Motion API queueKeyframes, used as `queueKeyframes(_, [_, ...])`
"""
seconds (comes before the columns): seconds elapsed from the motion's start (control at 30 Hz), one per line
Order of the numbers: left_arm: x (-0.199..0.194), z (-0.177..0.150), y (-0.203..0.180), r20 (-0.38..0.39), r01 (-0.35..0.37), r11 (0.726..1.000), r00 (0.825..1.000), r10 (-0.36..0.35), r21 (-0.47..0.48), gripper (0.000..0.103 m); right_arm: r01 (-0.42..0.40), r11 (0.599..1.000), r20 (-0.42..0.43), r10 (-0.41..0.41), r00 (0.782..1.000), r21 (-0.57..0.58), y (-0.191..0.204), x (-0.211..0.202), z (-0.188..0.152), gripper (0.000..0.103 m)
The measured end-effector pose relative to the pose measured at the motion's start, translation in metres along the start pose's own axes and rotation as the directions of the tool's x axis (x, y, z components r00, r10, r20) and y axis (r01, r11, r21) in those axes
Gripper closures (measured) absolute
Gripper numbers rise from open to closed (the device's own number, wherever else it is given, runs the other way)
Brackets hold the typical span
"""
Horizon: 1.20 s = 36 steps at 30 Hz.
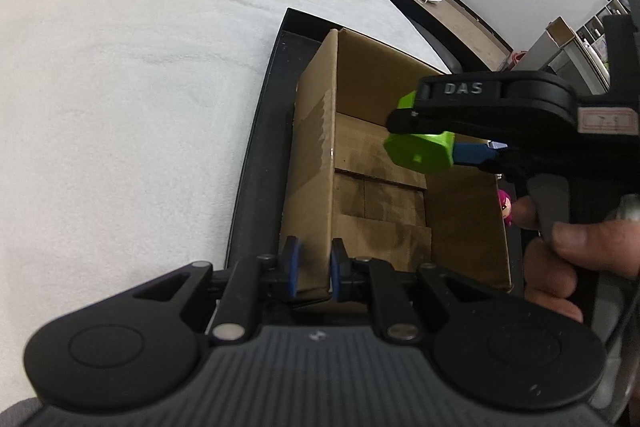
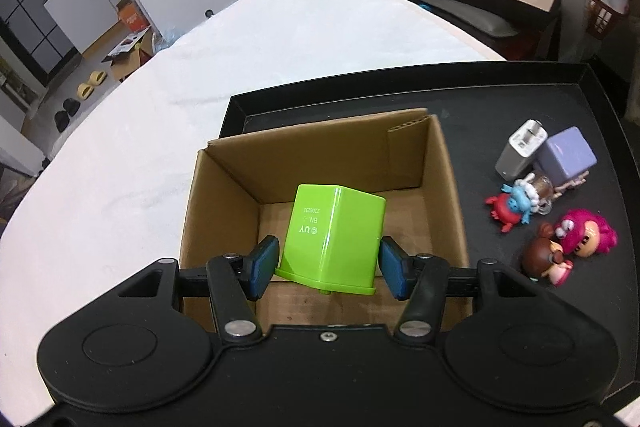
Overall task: Organize rigid objects
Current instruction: 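Lift the cube with the right gripper and carry it over the box, then open the right gripper to drop the cube into the box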
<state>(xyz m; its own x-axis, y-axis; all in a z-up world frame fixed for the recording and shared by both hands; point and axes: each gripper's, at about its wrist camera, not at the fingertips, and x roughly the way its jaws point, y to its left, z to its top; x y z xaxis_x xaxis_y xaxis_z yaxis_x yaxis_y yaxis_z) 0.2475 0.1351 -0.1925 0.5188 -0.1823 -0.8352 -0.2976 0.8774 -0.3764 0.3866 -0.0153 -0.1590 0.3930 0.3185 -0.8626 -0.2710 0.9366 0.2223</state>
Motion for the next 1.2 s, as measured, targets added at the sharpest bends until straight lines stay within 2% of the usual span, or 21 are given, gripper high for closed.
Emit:
queueKeyframes(0.07, [0.0, 0.0, 0.001, -0.001, 0.001, 1.0, 1.0, -0.001, -0.005, 0.09, -0.008, 1.0, 0.0, 0.008, 1.0, -0.009, 0.004, 0.002, 0.001, 0.049])
queueKeyframes(0.17, [0.0, 0.0, 0.001, -0.001, 0.0, 1.0, 1.0, 0.0, -0.009, 0.089, -0.065, 0.998, 0.002, 0.065, 0.998, -0.002, 0.007, 0.002, 0.002, 0.048])
queueKeyframes(0.8, [0.003, 0.003, -0.003, -0.013, -0.023, 1.0, 1.0, 0.023, -0.003, 0.089, -0.104, 0.993, -0.019, 0.103, 0.995, -0.057, -0.003, -0.037, -0.008, 0.047])
queueKeyframes(1.2, [0.008, 0.003, -0.012, -0.021, -0.067, 0.998, 0.998, 0.067, 0.01, 0.089, -0.091, 0.986, 0.001, 0.092, 0.996, -0.138, -0.032, -0.083, -0.016, 0.024])
